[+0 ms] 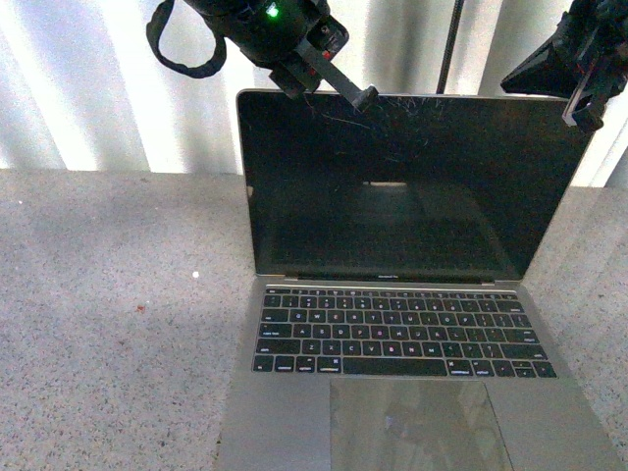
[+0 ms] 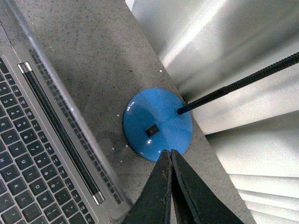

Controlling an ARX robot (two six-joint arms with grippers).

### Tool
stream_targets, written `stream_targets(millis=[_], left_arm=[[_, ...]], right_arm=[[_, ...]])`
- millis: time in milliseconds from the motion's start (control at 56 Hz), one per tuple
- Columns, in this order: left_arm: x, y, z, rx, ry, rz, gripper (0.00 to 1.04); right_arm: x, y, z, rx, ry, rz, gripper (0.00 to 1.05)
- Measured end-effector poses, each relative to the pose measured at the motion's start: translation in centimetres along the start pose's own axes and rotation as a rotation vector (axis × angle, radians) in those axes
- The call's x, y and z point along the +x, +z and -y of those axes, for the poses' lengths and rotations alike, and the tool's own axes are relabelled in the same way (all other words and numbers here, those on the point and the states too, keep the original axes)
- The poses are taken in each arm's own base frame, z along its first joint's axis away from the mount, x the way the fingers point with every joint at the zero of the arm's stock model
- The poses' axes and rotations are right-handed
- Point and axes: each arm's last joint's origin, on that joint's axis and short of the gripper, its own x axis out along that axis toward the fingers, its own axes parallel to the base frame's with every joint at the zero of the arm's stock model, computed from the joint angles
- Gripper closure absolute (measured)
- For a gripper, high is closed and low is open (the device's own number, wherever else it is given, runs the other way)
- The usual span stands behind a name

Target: Close laptop

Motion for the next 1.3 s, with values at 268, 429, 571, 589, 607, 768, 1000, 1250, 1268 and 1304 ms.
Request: stream_targets(millis=[268,429,571,589,607,768,1000,1250,1268,1304], left_arm=[[-1.0,-1.0,0.8,0.023,-0.06,-0.017,1.01],[-1.4,-2.0,1.7,0.04,-0.08,-0.042,1.01],[-1.6,-3.1,2.7,0.055,-0.111,-0.067,1.01],[-1.6,-3.2,2.9,0.056,-0.113,-0.069,1.01],[-1.6,-3.3,2.9,0.056,-0.115,-0.07,1.01],[-2.2,-3.6,3.2,0.057,-0.133,-0.067,1.01],[-3.0,-3.9,4.4,0.053,-0.186,-0.057,1.01],[-3.0,-4.7,5.8,0.038,-0.222,-0.072,1.01],[-3.0,-4.8,5.8,0.038,-0.223,-0.073,1.01],[-3.0,-5.0,6.1,0.035,-0.229,-0.078,1.01]], right_arm=[[-0.5,-0.1,-1.8,-0.025,0.057,-0.018,1.02],[-0.6,-0.4,-3.1,-0.024,0.102,-0.031,1.02],[-0.8,-0.7,-4.2,-0.035,0.122,-0.038,1.02],[-0.8,-0.8,-4.4,-0.037,0.128,-0.039,1.02],[-0.7,-0.8,-4.6,-0.037,0.133,-0.04,1.02],[-0.6,-1.1,-5.7,-0.044,0.167,-0.052,1.02],[-0.3,-1.8,-7.1,-0.065,0.208,-0.077,1.02],[-0.3,-2.3,-7.6,-0.076,0.232,-0.093,1.02],[-0.3,-2.3,-7.7,-0.077,0.234,-0.094,1.02],[-0.2,-2.5,-7.8,-0.08,0.238,-0.099,1.02]])
